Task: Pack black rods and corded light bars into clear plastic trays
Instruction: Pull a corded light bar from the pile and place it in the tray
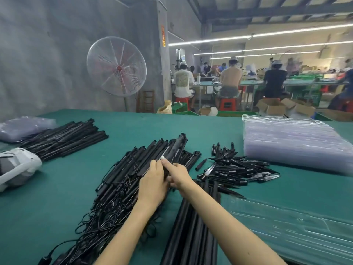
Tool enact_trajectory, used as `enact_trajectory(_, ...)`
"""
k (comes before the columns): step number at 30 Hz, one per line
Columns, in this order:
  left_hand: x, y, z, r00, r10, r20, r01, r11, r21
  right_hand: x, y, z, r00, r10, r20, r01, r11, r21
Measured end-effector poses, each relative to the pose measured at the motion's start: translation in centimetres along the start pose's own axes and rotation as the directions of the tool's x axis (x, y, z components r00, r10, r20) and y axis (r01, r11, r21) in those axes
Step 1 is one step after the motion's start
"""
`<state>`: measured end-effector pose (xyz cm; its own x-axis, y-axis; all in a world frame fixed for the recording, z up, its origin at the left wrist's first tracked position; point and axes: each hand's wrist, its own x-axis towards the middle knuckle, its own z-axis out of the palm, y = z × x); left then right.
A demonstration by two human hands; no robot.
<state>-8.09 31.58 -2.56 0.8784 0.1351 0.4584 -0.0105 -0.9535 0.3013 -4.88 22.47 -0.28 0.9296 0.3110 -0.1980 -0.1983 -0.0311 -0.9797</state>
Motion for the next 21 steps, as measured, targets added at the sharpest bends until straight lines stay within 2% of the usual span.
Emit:
enact_trajectory(1, -0.2, -0.2, -0.2, 1.000, -0.001, -0.002, 0.001, 0.999, -0.048, 0.3, 0.1, 0.5, 1.000, -0.007, -0.019, 0.008, 0.999, 0.037)
enact_trajectory(3, -0.6, -0.8, -0.9, 0.997, -0.063, 0.045, 0.073, 0.959, -0.275, 0.9, 0.3, 1.2, 0.993, -0.047, -0.112, 0.050, 0.999, 0.022)
enact_trajectory(5, -1.1, -1.6, -1.9, 0.975, -0.117, 0.187, 0.203, 0.808, -0.554, 1.2, 0.4, 1.5, 0.984, -0.059, -0.168, 0.075, 0.993, 0.089)
enact_trajectory(6, -1.5, -2.1, -2.4, 0.955, -0.105, 0.279, 0.264, 0.731, -0.630, 1.2, 0.2, 1.5, 0.982, -0.055, -0.178, 0.084, 0.984, 0.159)
enact_trajectory(11, -4.7, -3.7, -4.6, 0.806, 0.052, 0.590, 0.421, 0.650, -0.633, 1.1, -1.4, 1.4, 0.956, -0.047, -0.290, 0.192, 0.846, 0.498)
enact_trajectory(13, -5.7, -4.3, -5.2, 0.784, 0.069, 0.616, 0.428, 0.659, -0.619, 1.2, -2.1, 1.4, 0.937, -0.080, -0.341, 0.276, 0.768, 0.578)
enact_trajectory(15, -5.9, -4.6, -6.1, 0.817, 0.065, 0.572, 0.377, 0.691, -0.617, 1.1, -3.0, 1.2, 0.918, -0.115, -0.379, 0.347, 0.695, 0.629)
enact_trajectory(17, -5.5, -5.0, -7.1, 0.877, 0.052, 0.478, 0.264, 0.779, -0.569, 1.0, -4.0, 0.8, 0.907, -0.133, -0.401, 0.388, 0.633, 0.669)
enact_trajectory(19, -4.8, -5.5, -8.0, 0.933, 0.029, 0.359, 0.140, 0.890, -0.434, 0.9, -4.9, 0.2, 0.890, -0.136, -0.434, 0.424, 0.593, 0.684)
enact_trajectory(21, -4.2, -6.2, -8.6, 0.928, 0.010, 0.372, 0.130, 0.927, -0.351, 0.8, -5.8, -0.8, 0.862, -0.140, -0.487, 0.472, 0.572, 0.671)
